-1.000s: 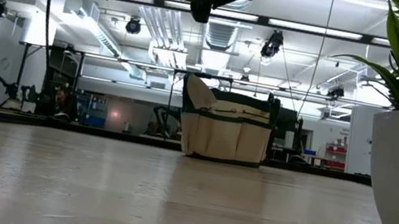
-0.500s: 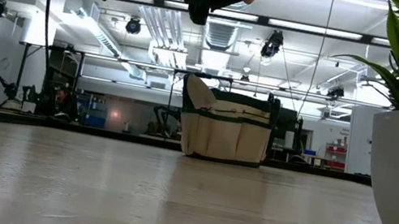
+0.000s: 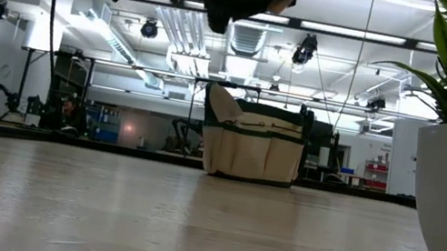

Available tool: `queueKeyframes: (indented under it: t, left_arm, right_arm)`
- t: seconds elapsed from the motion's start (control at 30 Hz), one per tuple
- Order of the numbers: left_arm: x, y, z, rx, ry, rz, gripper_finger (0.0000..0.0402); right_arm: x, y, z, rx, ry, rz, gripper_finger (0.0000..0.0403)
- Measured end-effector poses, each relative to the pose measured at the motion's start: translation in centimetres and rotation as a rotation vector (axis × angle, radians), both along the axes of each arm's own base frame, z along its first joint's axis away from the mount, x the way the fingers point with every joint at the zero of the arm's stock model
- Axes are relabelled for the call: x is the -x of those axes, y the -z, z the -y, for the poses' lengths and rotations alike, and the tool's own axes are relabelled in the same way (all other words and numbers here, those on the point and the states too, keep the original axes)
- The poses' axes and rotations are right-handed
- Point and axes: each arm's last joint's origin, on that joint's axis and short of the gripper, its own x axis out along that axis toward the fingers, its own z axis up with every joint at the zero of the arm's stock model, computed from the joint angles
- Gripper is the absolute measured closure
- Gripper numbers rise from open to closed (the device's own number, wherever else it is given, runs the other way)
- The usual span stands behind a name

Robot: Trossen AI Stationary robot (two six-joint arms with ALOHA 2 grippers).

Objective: Pick & Place Garden tools in Gardening bag
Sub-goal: Put the brown trowel into the gardening bag

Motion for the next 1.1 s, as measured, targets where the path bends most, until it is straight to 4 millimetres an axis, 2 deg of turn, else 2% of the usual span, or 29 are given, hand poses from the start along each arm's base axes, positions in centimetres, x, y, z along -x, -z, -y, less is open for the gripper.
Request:
queueKeyframes:
  t: [0.17,0.47,0.8,1.1]
  left_arm:
    - [0.0,0.2,-0.3,0.049,-0.087,-0.013,0.0251]
    - [0.0,0.9,-0.3,0.037,-0.097,-0.095,0.0192]
    - [0.1,1.8,-0.3,0.064,-0.092,-0.179,0.0184]
    - [0.1,1.9,-0.2,0.141,-0.09,-0.19,0.0184]
  right_arm:
    - [0.0,0.3,0.3,0.014,0.017,-0.024,0.0395]
    - [-0.1,0.9,1.5,0.032,0.085,-0.076,0.0395]
    - [-0.4,2.2,3.3,0.057,0.167,-0.131,0.0395]
    - [-0.7,4.2,5.8,0.127,0.241,-0.202,0.0395]
